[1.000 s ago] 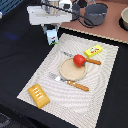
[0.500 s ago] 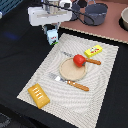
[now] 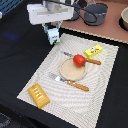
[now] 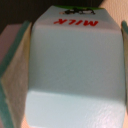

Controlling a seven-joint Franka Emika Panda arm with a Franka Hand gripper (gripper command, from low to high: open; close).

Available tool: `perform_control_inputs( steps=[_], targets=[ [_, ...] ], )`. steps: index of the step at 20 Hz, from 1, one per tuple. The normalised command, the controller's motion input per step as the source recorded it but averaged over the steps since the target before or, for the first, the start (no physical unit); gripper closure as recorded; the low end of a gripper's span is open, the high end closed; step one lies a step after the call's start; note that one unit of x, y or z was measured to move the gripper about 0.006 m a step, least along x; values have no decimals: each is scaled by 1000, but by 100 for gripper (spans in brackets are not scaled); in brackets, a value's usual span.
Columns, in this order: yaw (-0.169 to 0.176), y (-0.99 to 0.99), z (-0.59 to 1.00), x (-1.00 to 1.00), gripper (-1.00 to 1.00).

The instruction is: Interact with the objects in diverse but meaningful ways.

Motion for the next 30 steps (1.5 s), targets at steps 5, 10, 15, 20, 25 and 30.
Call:
perform_control_inputs(
  steps=[5, 10, 15, 20, 25, 30],
  targets=[
    [-284, -50, 451, -45, 100],
    [-249, -130, 145, 1, 100],
    [-188, -300, -29, 55, 100],
    [-134, -491, -245, 3, 100],
    [-132, -515, -137, 0, 100],
    [-209, -323, -137, 0, 100]
  ],
)
